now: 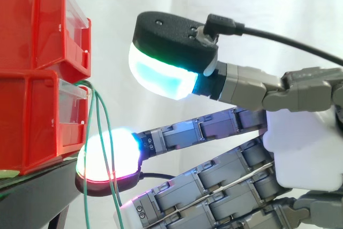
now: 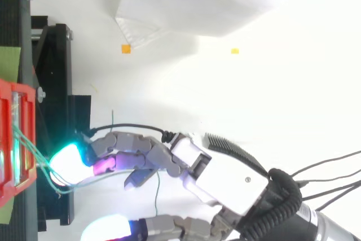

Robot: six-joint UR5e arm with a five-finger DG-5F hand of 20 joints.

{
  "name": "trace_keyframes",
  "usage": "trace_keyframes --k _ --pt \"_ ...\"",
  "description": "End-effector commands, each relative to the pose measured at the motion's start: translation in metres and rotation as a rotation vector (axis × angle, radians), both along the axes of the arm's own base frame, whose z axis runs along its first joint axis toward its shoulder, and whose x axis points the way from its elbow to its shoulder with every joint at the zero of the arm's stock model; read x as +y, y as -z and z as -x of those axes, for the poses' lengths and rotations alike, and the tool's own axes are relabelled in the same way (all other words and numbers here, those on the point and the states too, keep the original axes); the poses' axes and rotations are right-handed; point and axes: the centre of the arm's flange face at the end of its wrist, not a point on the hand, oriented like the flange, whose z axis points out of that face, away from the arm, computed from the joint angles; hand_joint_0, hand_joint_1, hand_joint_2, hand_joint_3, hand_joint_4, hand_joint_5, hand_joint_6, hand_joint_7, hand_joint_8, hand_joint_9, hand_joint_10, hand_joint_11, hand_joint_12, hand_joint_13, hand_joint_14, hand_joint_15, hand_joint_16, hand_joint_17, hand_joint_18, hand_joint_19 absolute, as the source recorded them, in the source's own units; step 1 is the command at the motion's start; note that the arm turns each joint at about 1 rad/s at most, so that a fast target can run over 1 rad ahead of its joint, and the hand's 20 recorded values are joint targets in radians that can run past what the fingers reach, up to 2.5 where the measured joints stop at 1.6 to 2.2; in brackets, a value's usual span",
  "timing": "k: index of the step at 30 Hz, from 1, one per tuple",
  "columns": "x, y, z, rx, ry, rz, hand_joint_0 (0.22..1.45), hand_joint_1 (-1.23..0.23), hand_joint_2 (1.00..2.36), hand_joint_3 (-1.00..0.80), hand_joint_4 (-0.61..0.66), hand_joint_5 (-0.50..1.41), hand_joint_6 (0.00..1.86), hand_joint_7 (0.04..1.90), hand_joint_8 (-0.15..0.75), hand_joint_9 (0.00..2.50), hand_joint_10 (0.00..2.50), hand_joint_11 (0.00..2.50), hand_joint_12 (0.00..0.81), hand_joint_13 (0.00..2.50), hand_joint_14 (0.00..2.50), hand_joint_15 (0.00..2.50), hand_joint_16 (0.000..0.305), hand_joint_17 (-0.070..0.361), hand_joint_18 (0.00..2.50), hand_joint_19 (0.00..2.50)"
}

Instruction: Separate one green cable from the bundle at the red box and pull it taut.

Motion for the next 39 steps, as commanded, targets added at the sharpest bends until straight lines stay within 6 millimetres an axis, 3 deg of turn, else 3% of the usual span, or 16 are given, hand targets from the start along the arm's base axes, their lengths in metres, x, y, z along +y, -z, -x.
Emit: trace_keyframes --k 1,12,19,29,33,39 --pt "0.011 -0.001 0.001 -0.011 0.000 -0.005 0.41 -0.60 1.00 -0.50 0.07 -0.24 0.50 0.68 0.346 0.66 0.01 0.30 0.423 0.59 0.01 0.37 0.094 0.212 0.88 0.50" --pt "0.019 -0.001 0.008 -0.084 0.020 -0.157 0.41 -0.60 1.00 -0.50 0.07 -0.24 0.50 0.69 0.346 0.66 0.01 0.31 0.421 0.58 0.01 0.37 0.094 0.211 0.88 0.51" --pt "0.000 0.002 0.008 -0.084 0.025 -0.202 0.41 -0.61 1.00 -0.50 0.07 -0.24 0.50 0.69 0.344 0.65 0.01 0.31 0.419 0.58 0.01 0.38 0.093 0.209 0.87 0.51" --pt "-0.006 -0.001 0.004 -0.099 0.034 -0.208 0.41 -0.62 1.00 -0.50 0.07 -0.24 0.50 0.68 0.344 0.65 0.01 0.30 0.422 0.58 0.01 0.37 0.094 0.211 0.87 0.51" --pt "-0.002 -0.018 -0.003 -0.117 0.054 -0.191 0.41 -0.62 1.00 -0.50 0.07 -0.24 0.50 0.68 0.345 0.65 0.01 0.30 0.422 0.58 0.01 0.37 0.094 0.211 0.87 0.51" --pt "0.010 0.006 -0.035 -0.124 0.064 -0.191 0.41 -0.62 1.00 -0.50 0.07 -0.24 0.50 0.69 0.344 0.65 0.01 0.31 0.420 0.58 0.01 0.38 0.093 0.210 0.87 0.51"
